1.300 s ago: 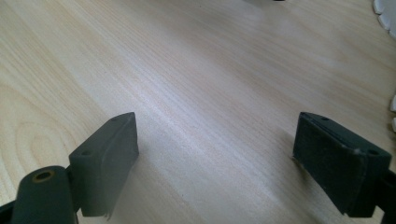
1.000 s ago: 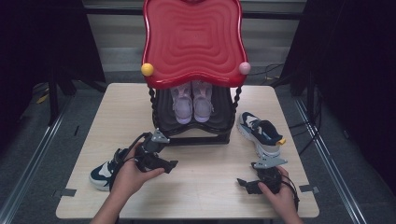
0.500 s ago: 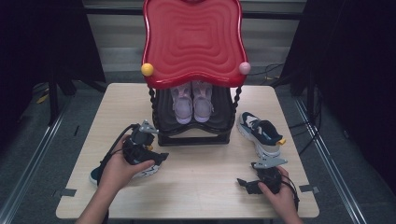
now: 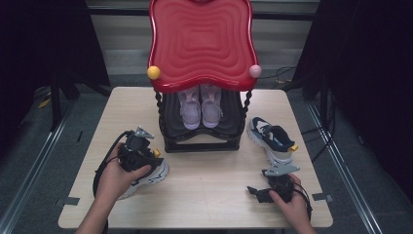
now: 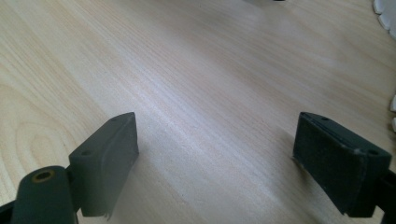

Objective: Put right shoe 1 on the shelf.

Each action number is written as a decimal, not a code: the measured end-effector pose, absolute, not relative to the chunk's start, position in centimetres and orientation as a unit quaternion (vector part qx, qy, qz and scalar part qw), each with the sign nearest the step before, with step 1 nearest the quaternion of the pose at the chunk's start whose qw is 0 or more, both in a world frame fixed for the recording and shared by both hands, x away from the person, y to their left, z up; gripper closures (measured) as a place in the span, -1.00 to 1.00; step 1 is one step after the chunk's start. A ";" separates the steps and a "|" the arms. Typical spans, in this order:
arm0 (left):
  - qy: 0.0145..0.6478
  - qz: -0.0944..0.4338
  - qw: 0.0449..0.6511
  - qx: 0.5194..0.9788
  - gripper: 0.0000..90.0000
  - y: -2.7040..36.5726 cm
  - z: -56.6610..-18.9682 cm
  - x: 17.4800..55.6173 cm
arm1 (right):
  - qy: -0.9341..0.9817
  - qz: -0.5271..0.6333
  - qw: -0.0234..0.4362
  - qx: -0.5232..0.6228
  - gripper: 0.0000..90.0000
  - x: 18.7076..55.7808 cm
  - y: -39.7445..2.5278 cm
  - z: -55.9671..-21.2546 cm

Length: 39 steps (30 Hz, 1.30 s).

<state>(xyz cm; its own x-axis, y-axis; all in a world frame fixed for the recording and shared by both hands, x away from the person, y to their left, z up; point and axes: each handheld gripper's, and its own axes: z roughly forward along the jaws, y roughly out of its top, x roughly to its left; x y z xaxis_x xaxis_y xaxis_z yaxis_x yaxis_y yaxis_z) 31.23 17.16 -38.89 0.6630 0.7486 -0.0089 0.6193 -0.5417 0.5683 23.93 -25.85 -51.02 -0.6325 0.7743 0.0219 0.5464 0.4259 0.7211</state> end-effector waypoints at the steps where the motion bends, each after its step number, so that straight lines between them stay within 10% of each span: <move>1: 0.395 0.115 0.278 0.868 0.08 17.2 -39.0 31.3 | 0.829 0.358 0.159 0.398 -0.70 23.9 -25.8 -51.0; 23: 0.362 0.059 0.269 0.891 0.71 17.2 -41.4 30.4 | 0.829 0.358 0.159 0.399 -0.70 23.9 -25.8 -51.0; 27: 0.360 0.054 0.281 0.888 0.64 17.2 -41.4 30.1 | 0.829 0.358 0.159 0.399 -0.70 23.9 -25.8 -51.0; 33: 0.389 0.051 0.295 0.871 0.04 16.5 -40.9 30.7 | 0.829 0.358 0.158 0.399 -0.70 23.9 -25.8 -51.0; 39: 0.412 0.052 0.281 0.865 -0.01 15.7 -41.1 31.3 | 0.829 0.358 0.158 0.399 -0.70 23.9 -25.8 -51.0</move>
